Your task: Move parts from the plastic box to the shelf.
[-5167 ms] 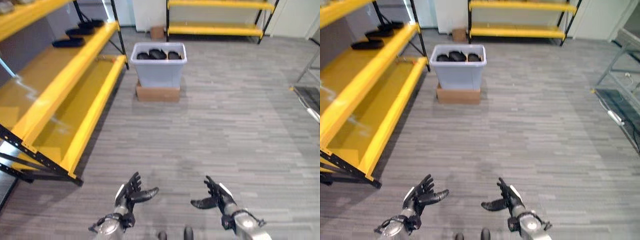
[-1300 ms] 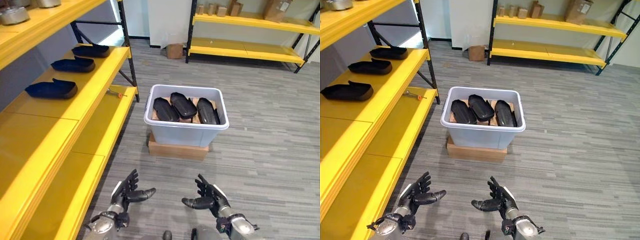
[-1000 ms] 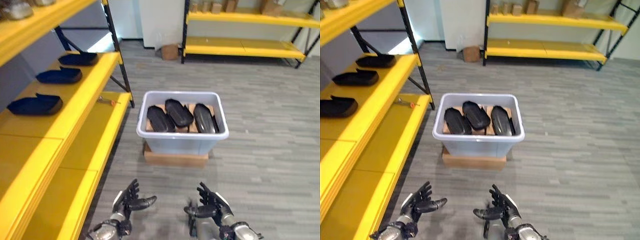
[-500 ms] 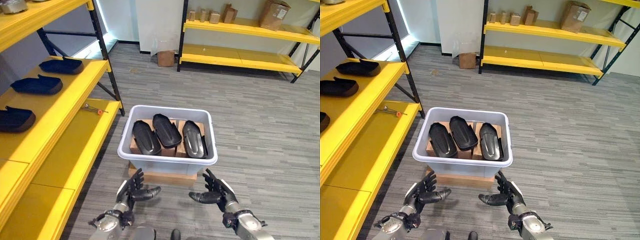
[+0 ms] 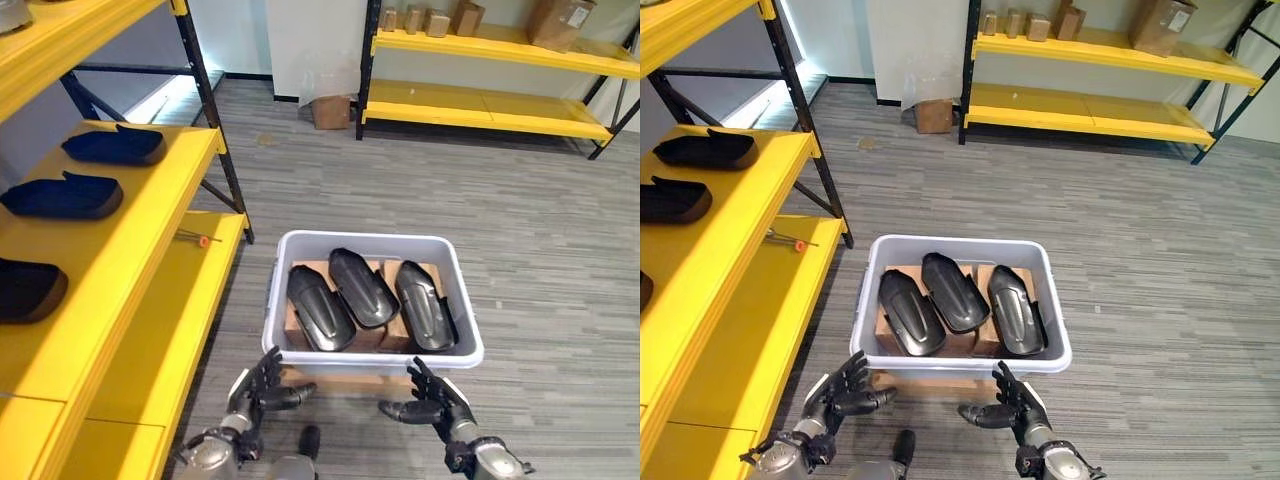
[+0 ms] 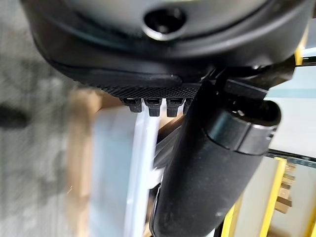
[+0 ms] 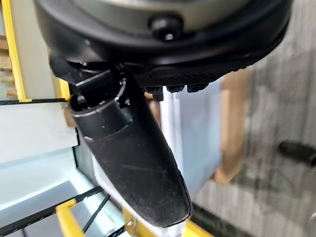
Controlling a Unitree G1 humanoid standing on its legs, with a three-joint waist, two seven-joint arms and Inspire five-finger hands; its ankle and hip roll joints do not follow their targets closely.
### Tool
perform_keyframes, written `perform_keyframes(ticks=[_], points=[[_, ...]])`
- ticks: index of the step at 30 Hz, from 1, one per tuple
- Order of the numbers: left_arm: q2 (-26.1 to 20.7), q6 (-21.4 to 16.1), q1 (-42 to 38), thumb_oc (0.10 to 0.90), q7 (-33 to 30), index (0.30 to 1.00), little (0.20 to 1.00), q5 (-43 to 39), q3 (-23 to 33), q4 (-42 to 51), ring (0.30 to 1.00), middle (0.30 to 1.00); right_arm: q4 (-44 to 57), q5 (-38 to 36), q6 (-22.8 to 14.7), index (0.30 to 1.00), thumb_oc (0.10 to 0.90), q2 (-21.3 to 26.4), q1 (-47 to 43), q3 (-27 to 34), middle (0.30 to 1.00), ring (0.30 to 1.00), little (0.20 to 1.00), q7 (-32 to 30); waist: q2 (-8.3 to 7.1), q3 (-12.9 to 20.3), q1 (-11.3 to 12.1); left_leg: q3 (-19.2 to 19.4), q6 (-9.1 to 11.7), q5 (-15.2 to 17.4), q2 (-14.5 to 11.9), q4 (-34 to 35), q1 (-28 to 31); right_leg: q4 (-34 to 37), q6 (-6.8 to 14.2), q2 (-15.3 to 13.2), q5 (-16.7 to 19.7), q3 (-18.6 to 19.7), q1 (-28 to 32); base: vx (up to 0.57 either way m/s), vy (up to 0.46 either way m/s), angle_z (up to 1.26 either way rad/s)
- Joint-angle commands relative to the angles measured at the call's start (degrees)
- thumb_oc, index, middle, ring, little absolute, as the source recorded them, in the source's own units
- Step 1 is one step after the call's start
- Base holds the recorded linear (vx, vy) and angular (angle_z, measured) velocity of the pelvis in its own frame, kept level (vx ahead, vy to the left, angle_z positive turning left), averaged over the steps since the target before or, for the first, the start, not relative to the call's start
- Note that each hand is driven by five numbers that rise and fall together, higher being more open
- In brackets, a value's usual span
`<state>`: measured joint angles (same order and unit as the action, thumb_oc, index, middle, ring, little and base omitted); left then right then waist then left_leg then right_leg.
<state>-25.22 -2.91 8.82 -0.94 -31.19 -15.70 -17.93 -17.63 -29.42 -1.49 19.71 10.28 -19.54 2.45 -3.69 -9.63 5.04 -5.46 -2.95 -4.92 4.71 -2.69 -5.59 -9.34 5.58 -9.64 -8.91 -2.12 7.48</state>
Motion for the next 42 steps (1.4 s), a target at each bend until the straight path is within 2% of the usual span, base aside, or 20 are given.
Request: perform_keyframes(ticks=[1,4,7,9,10,13,16,17,19,21,22,25,27,29,30,33,36,40,42], points=[[-0.5,-4.5,0.1,0.900,0.4,1.000,1.000,-0.4,0.2,6.4,1.000,1.000,5.1,-0.1,-4.2,1.000,0.900,1.7,-2.3,1.4,1.000,1.000,1.000,0.7,-0.57,3.4,0.7,-0.6,1.1,4.6,-2.0,-4.4,-2.2,1.5,0.9,1.5,8.1,-0.6,-3.1,0.05,0.090,0.02],[-0.8,-4.4,-0.2,0.900,0.1,1.000,1.000,-0.1,0.2,6.3,1.000,1.000,4.6,0.2,-4.2,1.000,0.900,1.1,-3.1,0.7,1.000,1.000,1.000,0.9,-0.27,3.2,0.7,-0.2,-0.2,5.6,-1.5,-4.7,-1.5,-4.4,1.7,0.8,10.4,-0.1,-6.3,0.05,0.124,-0.05],[-1.3,-4.6,-0.6,0.900,0.0,1.000,1.000,0.0,0.1,6.2,1.000,1.000,4.7,0.5,-4.1,1.000,0.900,0.9,-3.9,-0.3,1.000,1.000,1.000,1.3,0.59,1.8,-0.3,0.2,-1.3,5.5,-1.6,-4.0,-0.1,-13.1,2.5,1.0,16.7,0.9,-11.2,0.01,0.111,-0.12],[-1.6,-4.6,-0.8,0.900,0.2,1.000,1.000,0.4,-0.1,6.3,1.000,1.000,4.9,0.4,-4.0,1.000,0.900,0.8,-3.6,-0.4,1.000,1.000,1.000,1.4,1.36,1.3,-0.9,-0.5,-1.4,5.6,-1.9,-3.8,0.8,-14.6,2.2,1.3,16.3,1.1,-12.6,0.05,0.049,-0.01],[-1.5,-4.6,-0.8,0.900,0.4,1.000,1.000,0.4,-0.2,6.3,1.000,1.000,5.0,0.5,-4.0,1.000,0.900,0.7,-3.7,-0.5,1.000,1.000,1.000,1.4,1.56,1.2,-1.1,-0.6,-1.4,5.7,-1.9,-3.5,1.2,-13.7,1.8,0.8,16.1,0.8,-12.8,0.08,-0.007,0.03],[-1.9,-4.6,-0.2,0.900,0.7,1.000,1.000,-0.2,-0.2,6.4,1.000,1.000,5.4,0.2,-4.1,1.000,0.900,0.7,-3.5,-0.6,1.000,1.000,1.000,1.1,2.19,1.3,-0.8,-0.1,-0.3,6.8,-3.5,-2.8,2.5,-6.0,1.7,-4.6,15.9,-2.8,-12.7,0.07,-0.102,-0.01],[-1.5,-4.5,0.1,0.900,0.4,1.000,1.000,-0.9,0.0,6.3,1.000,1.000,5.4,0.8,-3.7,1.000,0.900,0.8,-3.9,-0.9,1.000,1.000,1.000,1.0,1.49,0.8,-1.4,-0.6,1.0,7.9,-4.3,-2.7,3.7,2.2,3.4,-7.8,19.9,-2.2,-13.1,0.07,-0.184,-0.18],[-1.4,-4.7,0.3,0.900,0.3,1.000,1.000,-0.8,0.2,6.2,1.000,1.000,5.6,1.1,-3.7,1.000,0.900,0.9,-4.0,-1.0,1.000,1.000,1.000,1.1,1.06,0.8,-1.6,-0.8,1.3,8.3,-4.3,-3.0,3.9,2.9,4.1,-8.3,21.2,-1.9,-13.0,0.06,-0.194,-0.11],[-1.0,-4.7,0.3,0.900,0.5,1.000,1.000,-0.5,0.4,5.5,1.000,1.000,5.6,1.0,-3.5,1.000,0.900,0.8,-3.7,-0.9,1.000,1.000,1.000,1.3,0.18,1.1,-1.6,-0.9,2.2,8.3,-4.6,-2.7,4.2,5.3,4.4,-7.6,20.0,-1.4,-11.5,0.06,-0.195,0.04],[-0.4,-4.8,0.9,0.900,0.8,1.000,1.000,-0.4,0.6,5.3,1.000,1.000,5.8,0.8,-3.5,1.000,0.900,1.0,-3.2,-0.8,1.000,1.000,1.000,1.5,-0.28,2.2,-1.3,-0.5,2.8,7.9,-5.7,-1.3,4.9,6.8,4.6,-7.1,19.5,-2.8,-9.9,0.08,-0.228,0.30],[-0.1,-4.7,1.4,0.900,0.7,1.000,1.000,-1.0,0.8,5.4,1.000,1.000,6.2,0.1,-3.5,1.000,0.900,1.3,-3.0,-0.7,1.000,1.000,1.000,1.3,-0.02,3.0,-1.4,-0.9,3.7,6.9,-7.4,0.1,5.4,7.0,4.1,-5.5,17.4,-3.5,-9.3,0.06,-0.215,0.19],[0.1,-4.6,1.7,0.900,0.8,1.000,1.000,-1.2,0.8,5.5,1.000,1.000,6.5,-0.1,-3.5,1.000,0.900,1.6,-2.7,-0.5,1.000,1.000,1.000,1.4,0.19,3.2,-1.4,-1.1,4.2,6.5,-8.3,0.7,5.6,7.3,3.7,-4.8,16.2,-4.1,-8.8,0.03,-0.153,0.04],[0.9,-4.3,1.8,0.900,0.8,1.000,1.000,-2.1,0.2,5.6,1.000,1.000,7.3,-0.5,-3.8,1.000,0.900,2.4,-2.9,-0.9,1.000,1.000,1.000,1.3,0.69,3.6,-1.5,-1.5,6.0,3.8,-11.8,3.3,6.0,8.7,2.3,-1.8,13.1,-5.4,-7.5,0.01,-0.271,-0.04],[1.0,-4.3,1.7,0.900,0.9,1.000,1.000,-2.3,0.0,5.7,1.000,1.000,7.8,-0.5,-4.0,1.000,0.900,2.7,-3.0,-1.2,1.000,1.000,1.000,1.5,0.79,3.6,-1.5,-1.7,6.3,3.2,-12.5,4.0,6.1,8.8,2.0,-1.1,12.7,-5.6,-7.4,-0.01,-0.176,0.01],[1.2,-4.2,1.6,0.900,1.0,1.000,1.000,-2.1,-0.3,5.6,1.000,1.000,8.5,-0.6,-4.3,1.000,0.900,3.3,-3.5,-1.4,1.000,1.000,1.000,1.6,1.08,3.6,-1.6,-2.0,7.0,1.8,-14.0,5.3,6.3,8.5,1.5,0.2,11.7,-6.0,-7.3,-0.01,-0.173,-0.04],[1.4,-4.3,1.4,0.900,1.0,1.000,1.000,-2.2,-0.6,5.6,1.000,1.000,9.1,-1.1,-4.9,1.000,0.900,3.6,-3.9,-1.2,1.000,1.000,1.000,1.4,1.37,3.5,-1.6,-2.2,7.4,1.0,-15.0,5.9,6.2,7.9,1.0,1.0,10.9,-6.3,-7.5,-0.01,-0.145,-0.02],[1.8,-4.5,1.5,0.900,1.2,1.000,1.000,-2.1,-0.3,5.3,1.000,1.000,11.9,2.3,-6.4,1.000,0.900,5.6,-5.0,-0.1,1.000,1.000,1.000,0.6,1.99,3.3,-1.9,-2.2,8.1,-0.1,-15.9,6.6,6.0,6.8,0.5,1.9,9.9,-6.8,-7.9,0.01,-0.074,0.10],[1.8,-5.0,2.9,0.900,2.7,1.000,1.000,-0.6,0.5,5.1,1.000,1.000,21.8,13.4,-10.4,1.000,0.900,12.0,-6.3,5.0,1.000,1.000,1.000,-0.9,2.71,3.1,-2.3,-1.8,8.7,-0.7,-16.5,7.2,5.6,6.2,0.5,2.3,9.3,-7.7,-8.4,0.02,-0.040,0.08],[1.5,-5.0,3.3,0.900,3.5,1.000,1.000,-0.1,0.5,4.9,1.000,1.000,23.5,16.9,-11.1,1.000,0.900,14.0,-7.8,6.1,1.000,1.000,1.000,-1.5,2.93,2.9,-2.2,-1.7,8.8,-0.6,-16.5,7.3,5.5,6.0,0.6,2.2,9.3,-7.9,-8.6,0.03,-0.004,0.05]])
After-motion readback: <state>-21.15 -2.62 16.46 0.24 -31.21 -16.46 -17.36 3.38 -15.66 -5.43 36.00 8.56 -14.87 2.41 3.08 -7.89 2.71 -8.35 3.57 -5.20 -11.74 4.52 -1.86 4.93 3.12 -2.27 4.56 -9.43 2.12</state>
